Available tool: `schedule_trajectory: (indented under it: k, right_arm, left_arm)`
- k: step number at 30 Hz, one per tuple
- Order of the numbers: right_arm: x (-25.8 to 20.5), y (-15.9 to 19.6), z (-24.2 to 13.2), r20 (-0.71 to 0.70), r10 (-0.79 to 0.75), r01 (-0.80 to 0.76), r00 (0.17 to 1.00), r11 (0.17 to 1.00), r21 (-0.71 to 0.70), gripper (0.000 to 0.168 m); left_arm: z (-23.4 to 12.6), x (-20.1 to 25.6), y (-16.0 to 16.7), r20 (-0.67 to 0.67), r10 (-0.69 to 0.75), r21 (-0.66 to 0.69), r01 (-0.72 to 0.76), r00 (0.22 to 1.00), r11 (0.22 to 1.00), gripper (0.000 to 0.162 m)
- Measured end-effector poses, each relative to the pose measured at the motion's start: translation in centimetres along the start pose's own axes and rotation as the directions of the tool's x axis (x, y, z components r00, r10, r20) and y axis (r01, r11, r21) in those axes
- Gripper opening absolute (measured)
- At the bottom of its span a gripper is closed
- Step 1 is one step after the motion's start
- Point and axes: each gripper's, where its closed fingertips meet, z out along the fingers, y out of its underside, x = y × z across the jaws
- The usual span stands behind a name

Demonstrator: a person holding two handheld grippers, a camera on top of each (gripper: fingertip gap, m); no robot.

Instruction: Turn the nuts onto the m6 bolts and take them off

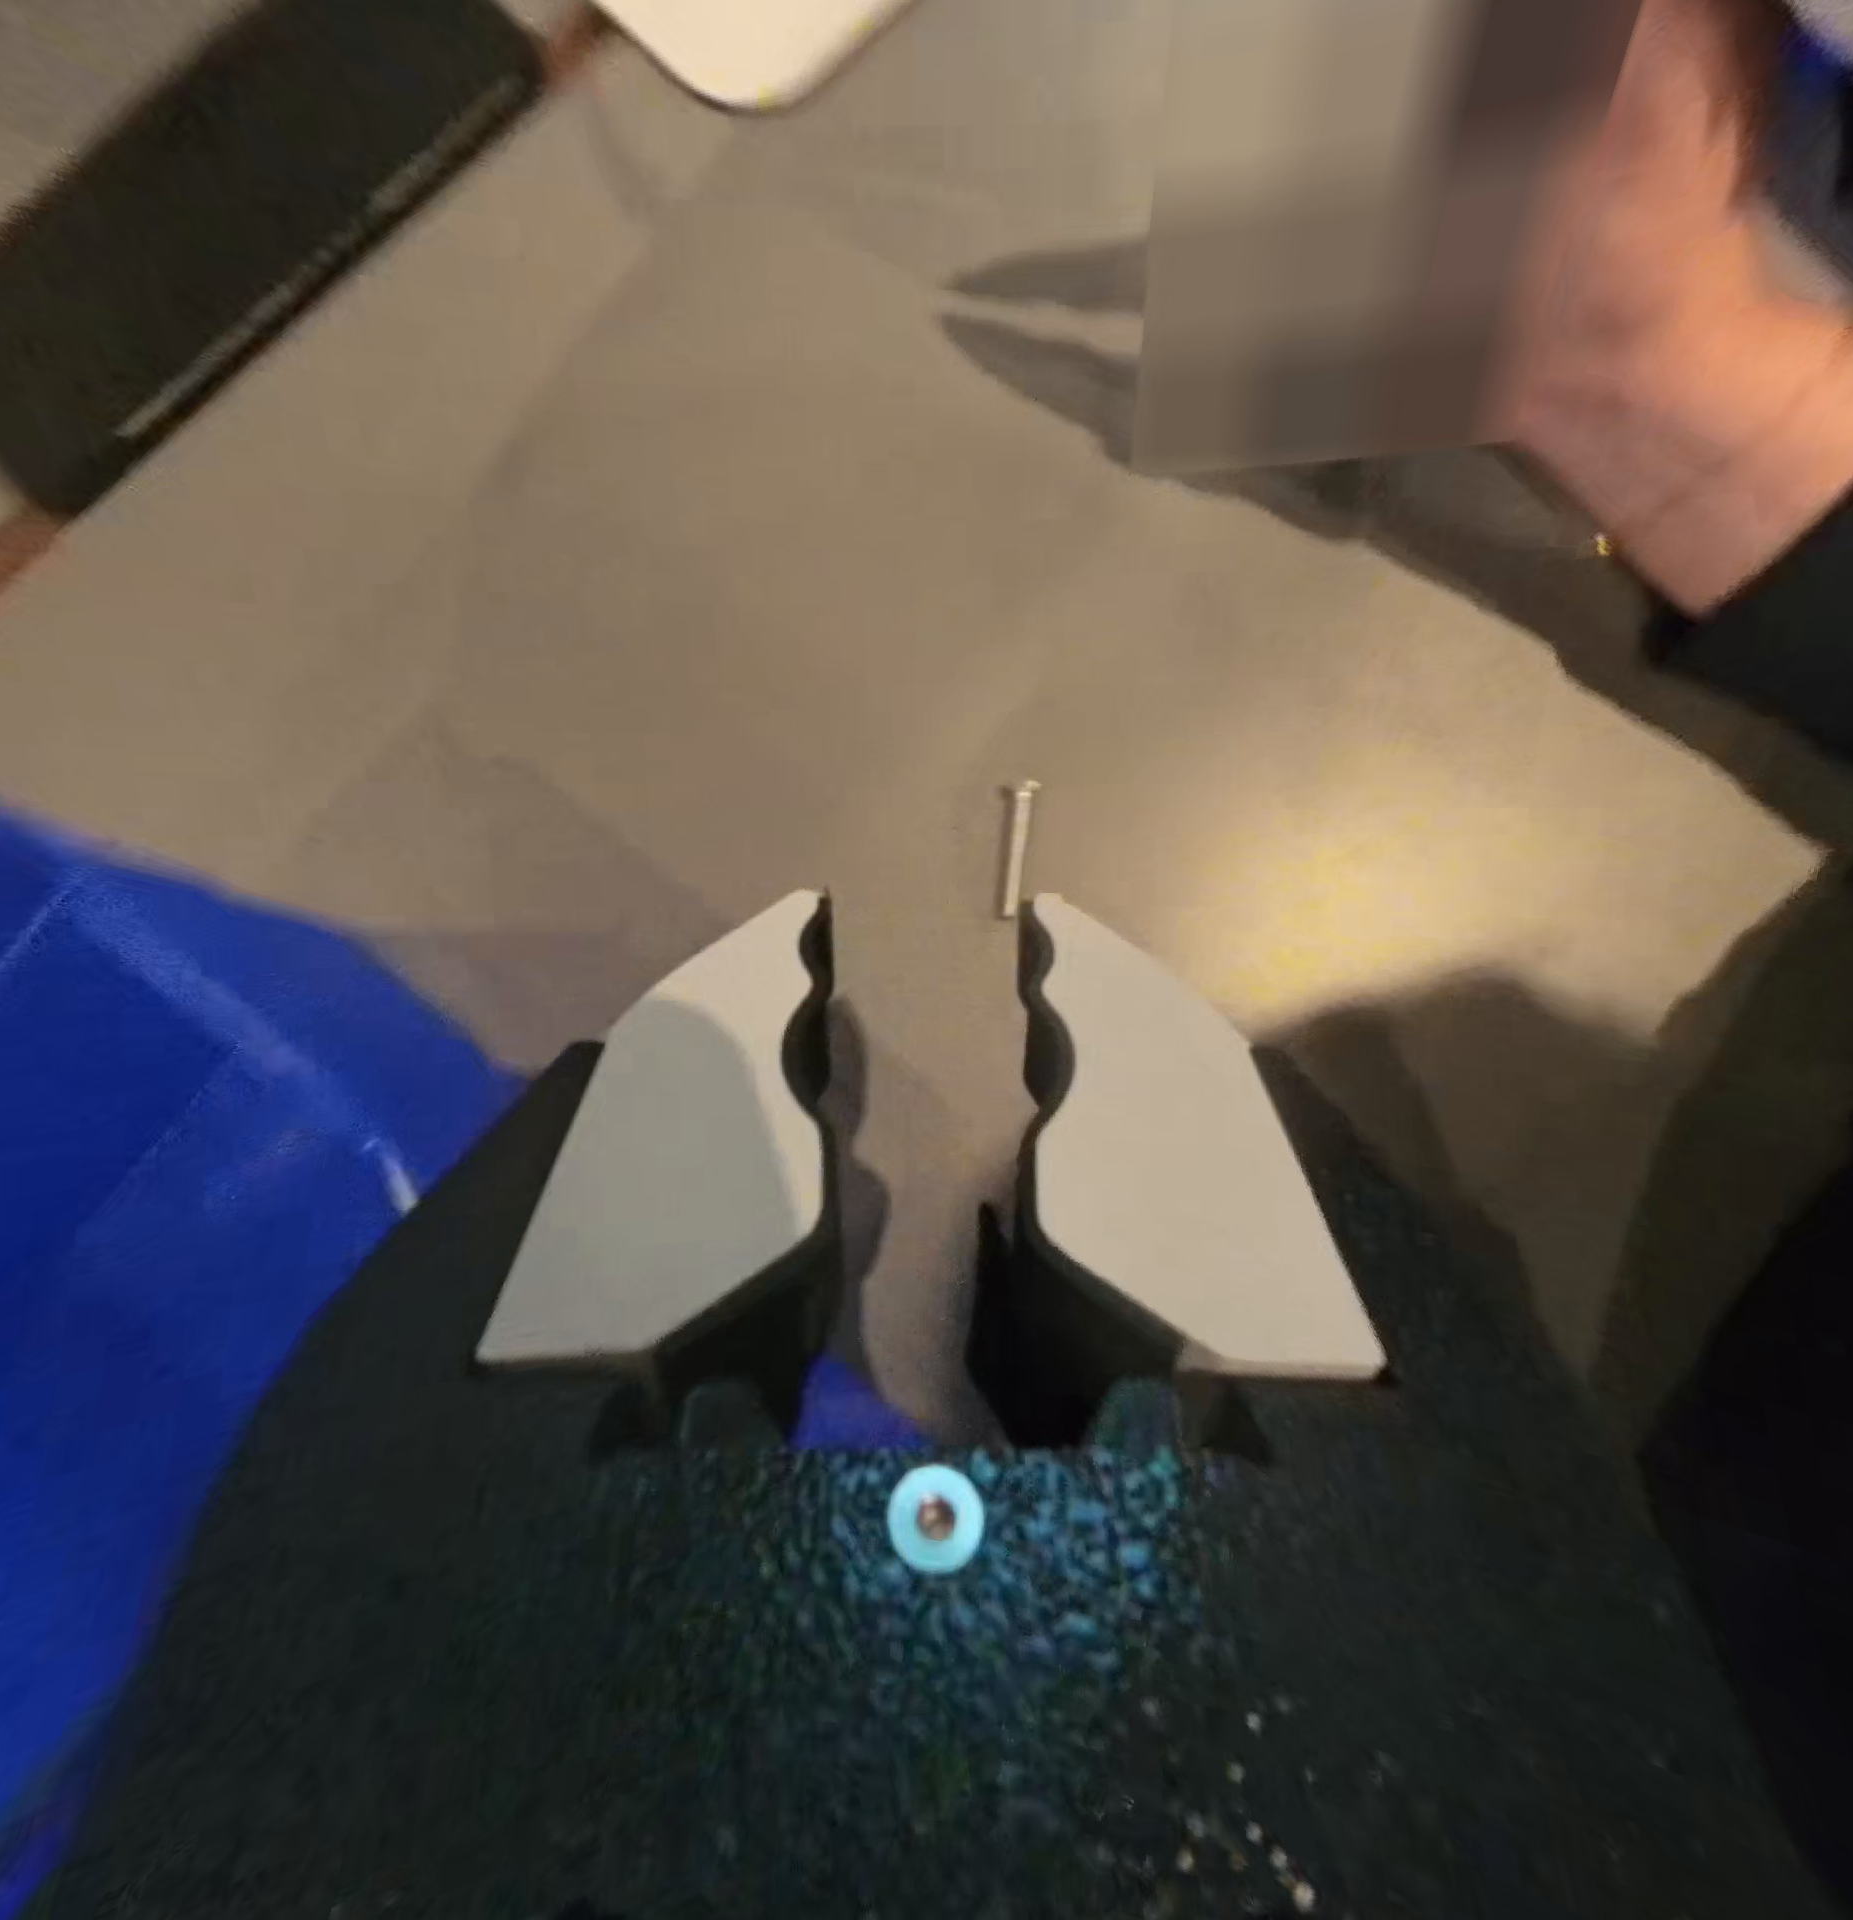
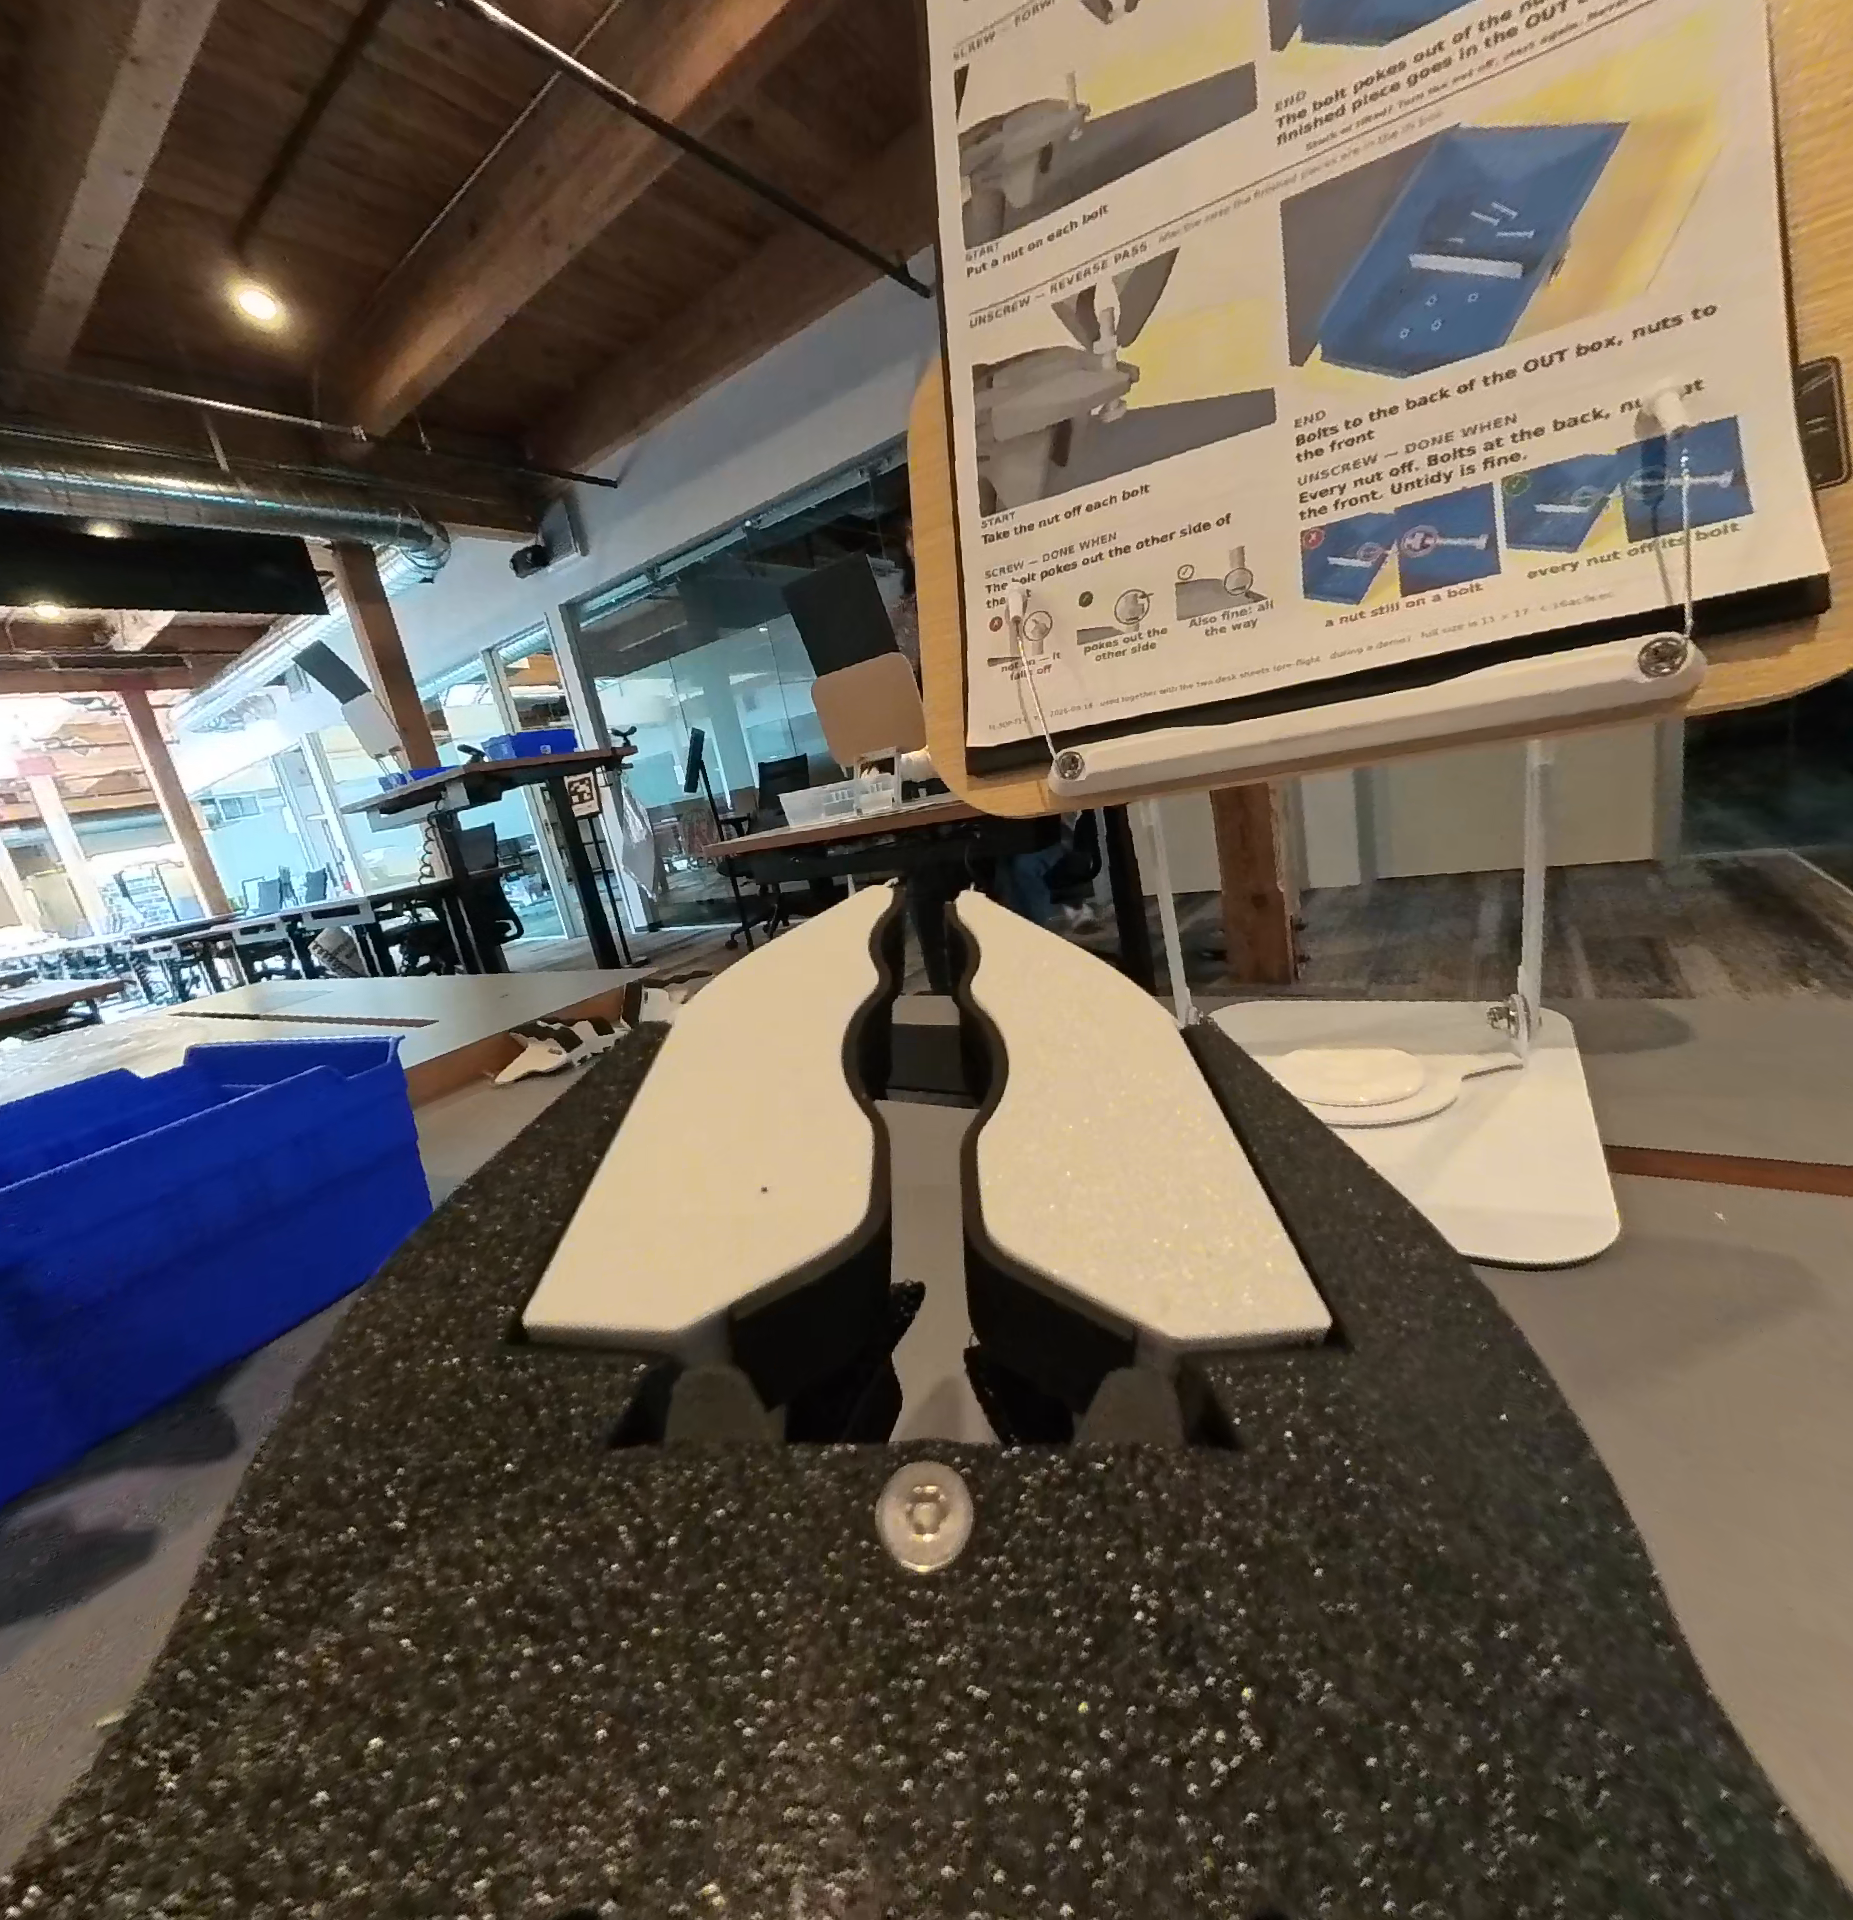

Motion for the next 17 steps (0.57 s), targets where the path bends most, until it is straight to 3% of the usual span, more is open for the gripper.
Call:
schedule_trajectory:
  k: [1,4,6,11,17]
  right_arm:
    - [0.0,0.0,0.0,0.001,0.001,-0.001,1.0,1.0,0.001,0.007]
    - [0.0,0.0,0.0,0.003,0.01,-0.01,1.0,1.0,0.002,0.007]
    - [-0.1,0.1,0.0,0.007,0.014,-0.014,1.0,1.0,0.001,0.007]
    - [-0.2,0.2,0.1,0.009,0.007,-0.007,1.0,1.0,-0.003,0.007]
    - [-0.2,0.2,0.1,0.009,0.011,-0.011,1.0,1.0,-0.005,0.007]
  left_arm:
    - [-1.6,-1.3,0.1,0.025,-0.058,0.054,0.056,0.998,0.997,0.032]
    - [-6.0,-6.3,1.7,0.144,-0.215,0.209,0.183,0.966,0.961,0.022]
    - [-7.8,-9.2,4.6,0.223,-0.312,0.22,0.264,0.923,0.939,0.02]
    - [-7.2,-10.0,11.9,0.153,-0.468,0.008,0.472,0.87,0.881,0.022]
    - [-5.1,-7.1,15.7,-0.059,-0.344,-0.214,0.324,0.937,0.921,0.023]
